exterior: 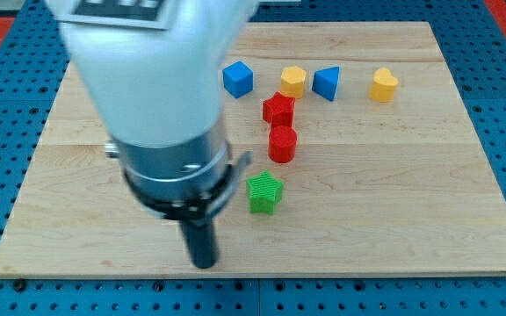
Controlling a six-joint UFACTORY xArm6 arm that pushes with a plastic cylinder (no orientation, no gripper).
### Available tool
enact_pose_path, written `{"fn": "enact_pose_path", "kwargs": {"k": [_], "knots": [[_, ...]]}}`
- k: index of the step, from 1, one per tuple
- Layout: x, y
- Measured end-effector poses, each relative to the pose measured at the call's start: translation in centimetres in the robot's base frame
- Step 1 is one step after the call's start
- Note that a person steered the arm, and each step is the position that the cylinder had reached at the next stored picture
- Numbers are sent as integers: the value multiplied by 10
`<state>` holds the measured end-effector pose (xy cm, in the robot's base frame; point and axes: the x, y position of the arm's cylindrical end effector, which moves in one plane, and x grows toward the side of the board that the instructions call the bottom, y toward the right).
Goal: Move green star at the bottom left of red circle
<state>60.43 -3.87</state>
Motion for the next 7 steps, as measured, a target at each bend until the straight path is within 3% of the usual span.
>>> {"fn": "enact_pose_path", "kwargs": {"k": [2, 4, 6, 7], "knots": [[-42, 22], [-37, 49], [-66, 52], [-29, 80]]}}
